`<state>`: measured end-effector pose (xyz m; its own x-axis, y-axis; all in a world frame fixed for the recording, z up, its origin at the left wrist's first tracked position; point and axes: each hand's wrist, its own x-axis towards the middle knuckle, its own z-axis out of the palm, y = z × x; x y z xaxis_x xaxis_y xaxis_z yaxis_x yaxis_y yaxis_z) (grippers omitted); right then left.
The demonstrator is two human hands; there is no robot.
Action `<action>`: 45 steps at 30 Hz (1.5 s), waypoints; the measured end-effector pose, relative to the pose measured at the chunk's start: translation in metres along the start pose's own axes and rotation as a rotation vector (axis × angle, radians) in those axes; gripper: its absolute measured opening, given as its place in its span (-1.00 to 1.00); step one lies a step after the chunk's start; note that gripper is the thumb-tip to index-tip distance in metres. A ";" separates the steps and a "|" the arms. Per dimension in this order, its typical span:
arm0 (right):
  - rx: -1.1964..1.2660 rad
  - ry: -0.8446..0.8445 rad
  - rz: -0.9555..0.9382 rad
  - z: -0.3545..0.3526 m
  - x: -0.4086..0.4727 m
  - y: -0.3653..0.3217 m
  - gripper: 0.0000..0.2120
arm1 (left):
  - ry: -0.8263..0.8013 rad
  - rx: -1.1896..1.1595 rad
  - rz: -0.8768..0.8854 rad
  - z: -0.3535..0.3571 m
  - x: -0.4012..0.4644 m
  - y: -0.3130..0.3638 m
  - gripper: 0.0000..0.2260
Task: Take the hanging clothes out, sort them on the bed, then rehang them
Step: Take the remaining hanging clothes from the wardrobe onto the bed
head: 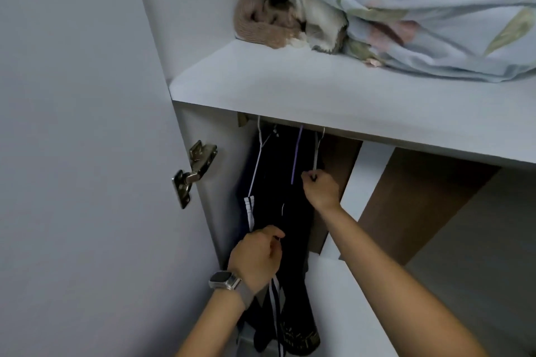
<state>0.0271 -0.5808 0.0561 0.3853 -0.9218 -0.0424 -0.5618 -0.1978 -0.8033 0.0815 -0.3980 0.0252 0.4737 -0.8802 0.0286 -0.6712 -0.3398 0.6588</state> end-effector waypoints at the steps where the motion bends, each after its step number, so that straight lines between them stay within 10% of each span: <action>1: 0.079 -0.033 0.042 0.002 0.001 -0.002 -0.58 | 0.016 0.009 0.001 -0.005 0.003 -0.002 -0.75; 14: 0.547 0.039 0.045 -0.077 -0.060 0.036 -0.48 | 0.180 -0.177 -0.111 0.029 0.064 0.041 -0.28; 18: 0.499 0.063 0.032 -0.094 -0.084 0.062 -0.64 | 0.228 -0.346 -0.162 0.034 0.097 0.047 -0.45; 22: 0.417 0.087 0.052 -0.105 -0.097 0.085 -0.61 | 0.069 -0.489 -0.187 0.035 0.121 0.053 -0.89; 45: 0.703 0.301 0.190 -0.134 -0.182 0.121 -0.73 | -0.608 -0.791 0.249 0.135 -0.027 0.130 -0.71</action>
<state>-0.2096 -0.4815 0.0462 0.0574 -0.9892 -0.1346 0.0359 0.1368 -0.9899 -0.0956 -0.4635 0.0081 -0.1441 -0.9895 -0.0090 -0.0389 -0.0034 0.9992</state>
